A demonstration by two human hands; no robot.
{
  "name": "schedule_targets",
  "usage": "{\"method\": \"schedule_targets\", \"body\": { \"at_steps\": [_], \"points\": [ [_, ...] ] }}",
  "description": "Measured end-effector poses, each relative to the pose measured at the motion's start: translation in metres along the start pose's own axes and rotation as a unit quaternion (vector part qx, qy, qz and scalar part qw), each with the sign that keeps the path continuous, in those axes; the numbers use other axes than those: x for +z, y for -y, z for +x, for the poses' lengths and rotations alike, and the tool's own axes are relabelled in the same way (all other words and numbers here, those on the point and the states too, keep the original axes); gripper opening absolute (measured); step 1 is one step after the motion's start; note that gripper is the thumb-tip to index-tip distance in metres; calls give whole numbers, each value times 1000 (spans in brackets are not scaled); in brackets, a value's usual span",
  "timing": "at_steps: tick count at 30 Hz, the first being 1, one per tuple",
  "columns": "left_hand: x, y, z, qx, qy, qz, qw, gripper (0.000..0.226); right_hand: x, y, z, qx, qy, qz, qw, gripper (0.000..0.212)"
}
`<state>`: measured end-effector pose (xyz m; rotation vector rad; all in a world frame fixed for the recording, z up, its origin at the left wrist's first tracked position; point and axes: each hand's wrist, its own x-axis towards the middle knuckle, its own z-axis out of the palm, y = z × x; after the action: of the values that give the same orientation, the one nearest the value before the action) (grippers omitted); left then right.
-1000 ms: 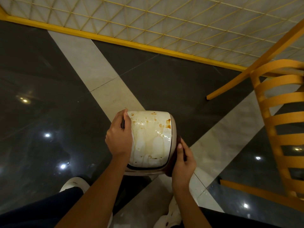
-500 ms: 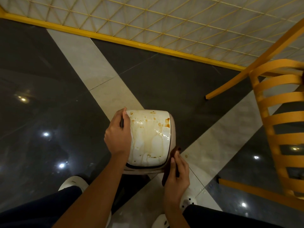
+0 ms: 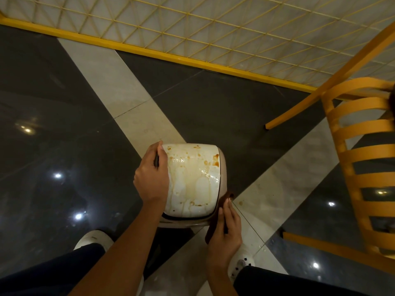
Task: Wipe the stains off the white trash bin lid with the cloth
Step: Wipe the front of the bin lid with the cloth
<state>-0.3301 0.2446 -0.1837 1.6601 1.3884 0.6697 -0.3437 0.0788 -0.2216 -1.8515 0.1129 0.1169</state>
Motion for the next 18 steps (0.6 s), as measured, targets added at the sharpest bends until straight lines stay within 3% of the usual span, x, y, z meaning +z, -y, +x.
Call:
{"method": "schedule_targets", "body": {
  "at_steps": [4, 11, 18],
  "points": [
    [1, 2, 0, 5, 2, 0, 1000, 28, 3, 16, 34, 12, 36, 18, 999, 29],
    [1, 2, 1, -3, 3, 1, 1000, 27, 35, 47, 138, 34, 213, -56, 975, 28],
    [1, 2, 1, -16, 4, -5, 1000, 28, 24, 36, 121, 47, 194, -44, 979, 29]
  ]
}}
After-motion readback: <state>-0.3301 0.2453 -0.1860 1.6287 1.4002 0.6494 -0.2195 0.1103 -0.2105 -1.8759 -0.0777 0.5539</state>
